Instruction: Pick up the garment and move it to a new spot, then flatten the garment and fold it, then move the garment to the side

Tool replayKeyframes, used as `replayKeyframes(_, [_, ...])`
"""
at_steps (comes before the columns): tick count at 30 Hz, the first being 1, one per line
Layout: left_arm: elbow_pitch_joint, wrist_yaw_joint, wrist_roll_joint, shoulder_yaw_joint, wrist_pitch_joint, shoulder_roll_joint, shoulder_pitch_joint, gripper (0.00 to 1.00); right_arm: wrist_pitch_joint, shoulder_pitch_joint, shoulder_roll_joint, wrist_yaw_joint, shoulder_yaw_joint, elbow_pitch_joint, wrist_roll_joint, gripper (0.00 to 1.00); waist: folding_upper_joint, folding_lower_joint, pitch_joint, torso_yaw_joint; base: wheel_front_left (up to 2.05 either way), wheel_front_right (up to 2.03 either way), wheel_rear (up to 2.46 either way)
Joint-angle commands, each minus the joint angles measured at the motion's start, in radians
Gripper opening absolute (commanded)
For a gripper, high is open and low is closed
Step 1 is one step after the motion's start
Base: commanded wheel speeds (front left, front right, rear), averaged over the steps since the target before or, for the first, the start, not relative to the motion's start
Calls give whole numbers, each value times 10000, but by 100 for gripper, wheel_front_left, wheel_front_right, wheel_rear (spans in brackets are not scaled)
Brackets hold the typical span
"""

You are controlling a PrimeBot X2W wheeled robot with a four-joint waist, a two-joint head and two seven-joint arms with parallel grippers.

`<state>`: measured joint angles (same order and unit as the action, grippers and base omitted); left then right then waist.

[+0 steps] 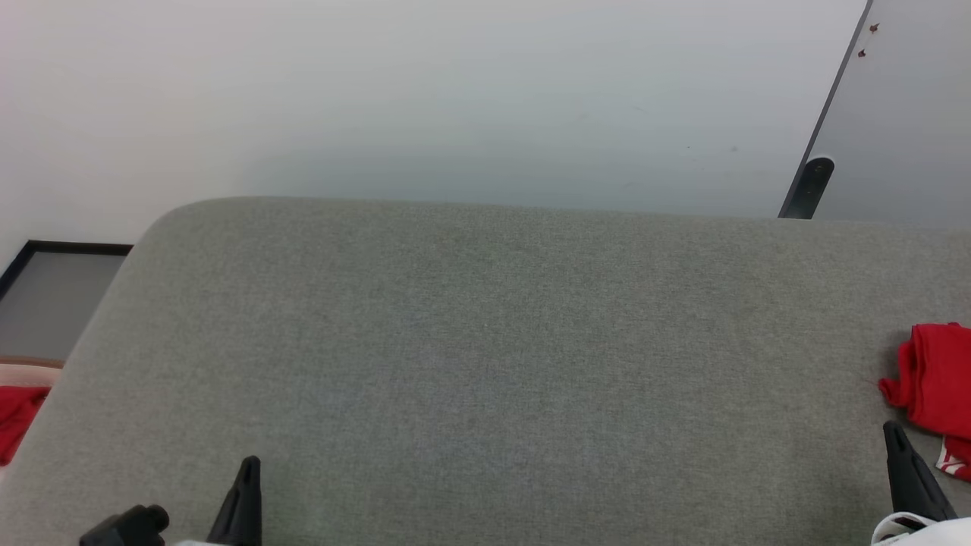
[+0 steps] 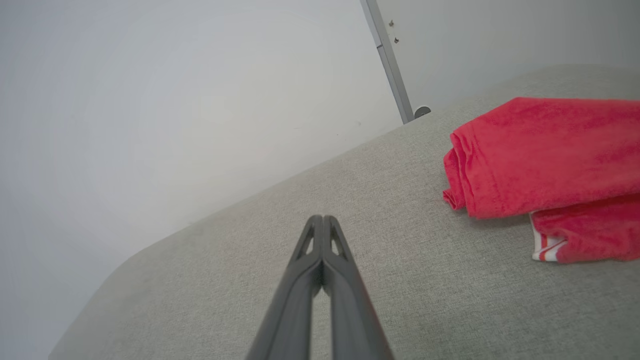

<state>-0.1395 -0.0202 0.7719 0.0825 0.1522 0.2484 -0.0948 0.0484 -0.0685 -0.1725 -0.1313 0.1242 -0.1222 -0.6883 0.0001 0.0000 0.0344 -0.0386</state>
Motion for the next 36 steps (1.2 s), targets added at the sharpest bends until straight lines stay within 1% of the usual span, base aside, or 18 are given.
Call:
replayKeyframes(1, [89, 103, 344, -144, -70, 0, 331, 0, -59, 286, -7, 2, 29, 71, -404, 0, -1, 0, -6, 6, 0, 0, 0])
replayKeyframes(21, [-197, 491, 2535, -614, -740, -506, 806, 0, -484, 716, 324, 3, -8, -268, -2785, 0, -1, 0, -76, 78, 0, 0, 0])
replayKeyframes(36, [-409, 753, 3982, -933, -1200, -855, 1107, 0, -768, 979, 541, 4, -30, -497, -4343, 0, -1, 0, -131, 135, 0, 0, 0])
